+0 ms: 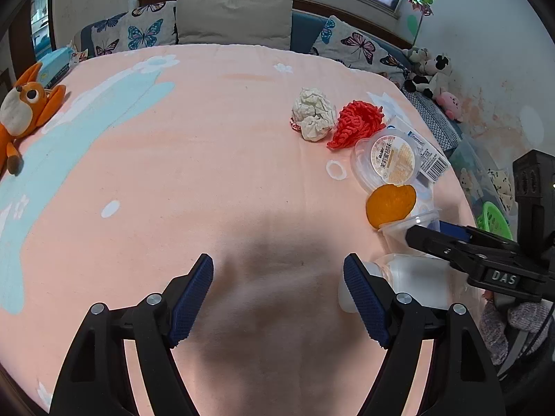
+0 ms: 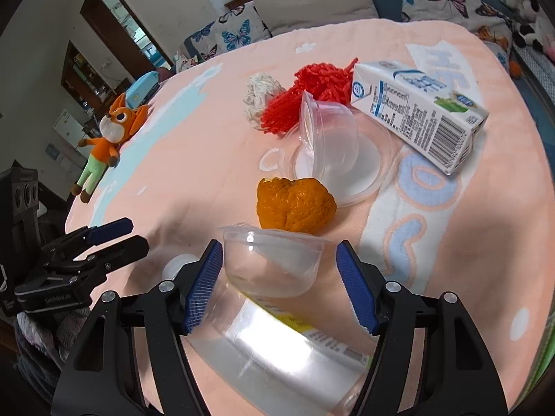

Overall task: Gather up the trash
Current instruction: 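Reach the right tool to the clear plastic bowl and grasp it, then grasp the orange peel with the left tool while the right tool holds the bowl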

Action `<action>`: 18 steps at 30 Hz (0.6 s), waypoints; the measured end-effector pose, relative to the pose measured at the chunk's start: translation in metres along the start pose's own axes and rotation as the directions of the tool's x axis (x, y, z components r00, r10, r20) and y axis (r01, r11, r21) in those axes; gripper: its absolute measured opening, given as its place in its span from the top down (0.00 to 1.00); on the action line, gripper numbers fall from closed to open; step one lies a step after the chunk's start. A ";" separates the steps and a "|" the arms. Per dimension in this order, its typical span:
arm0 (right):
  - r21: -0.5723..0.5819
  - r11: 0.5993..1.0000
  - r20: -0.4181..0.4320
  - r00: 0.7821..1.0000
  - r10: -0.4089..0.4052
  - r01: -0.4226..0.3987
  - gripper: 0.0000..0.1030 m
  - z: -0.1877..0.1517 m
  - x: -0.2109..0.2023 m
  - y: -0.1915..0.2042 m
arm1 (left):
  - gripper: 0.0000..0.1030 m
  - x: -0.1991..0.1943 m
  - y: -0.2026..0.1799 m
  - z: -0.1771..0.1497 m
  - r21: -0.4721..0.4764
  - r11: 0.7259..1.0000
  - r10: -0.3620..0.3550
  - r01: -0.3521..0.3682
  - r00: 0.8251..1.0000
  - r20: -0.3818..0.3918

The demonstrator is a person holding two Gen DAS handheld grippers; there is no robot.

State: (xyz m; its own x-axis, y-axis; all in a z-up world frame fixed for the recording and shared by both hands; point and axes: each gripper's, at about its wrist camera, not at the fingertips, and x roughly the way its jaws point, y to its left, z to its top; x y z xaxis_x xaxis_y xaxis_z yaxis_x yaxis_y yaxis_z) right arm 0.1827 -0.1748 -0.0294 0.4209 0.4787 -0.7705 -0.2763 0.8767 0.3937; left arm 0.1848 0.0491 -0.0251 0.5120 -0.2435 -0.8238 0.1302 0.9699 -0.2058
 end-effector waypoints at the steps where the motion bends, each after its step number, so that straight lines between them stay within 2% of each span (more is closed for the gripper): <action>1: 0.005 1.000 0.000 1.000 0.005 -0.005 0.37 0.000 0.001 -0.001 | 0.27 0.001 -0.001 0.001 -0.001 1.000 -0.001 0.001 1.000 -0.001; 6: -0.004 1.000 0.020 1.000 0.000 0.000 0.38 0.000 -0.005 -0.001 | 0.27 0.005 -0.004 0.005 -0.008 1.000 -0.005 0.005 1.000 -0.001; 11: -0.007 1.000 0.057 0.998 -0.007 0.007 0.38 -0.004 -0.028 -0.009 | 0.27 0.006 -0.019 0.015 0.007 1.000 -0.024 0.024 1.000 0.011; 18: 0.024 0.996 0.137 0.987 -0.085 0.082 0.38 -0.016 -0.072 -0.038 | 0.30 0.021 -0.054 0.027 0.056 0.997 -0.058 0.058 0.998 0.003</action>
State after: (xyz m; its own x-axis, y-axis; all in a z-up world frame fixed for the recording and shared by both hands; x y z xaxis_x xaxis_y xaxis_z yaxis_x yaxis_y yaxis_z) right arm 0.1494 -0.2433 0.0034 0.5575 0.4047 -0.7248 -0.2203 0.9139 0.3409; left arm 0.2114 -0.0085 -0.0171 0.5058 -0.2996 -0.8089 0.2067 0.9525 -0.2236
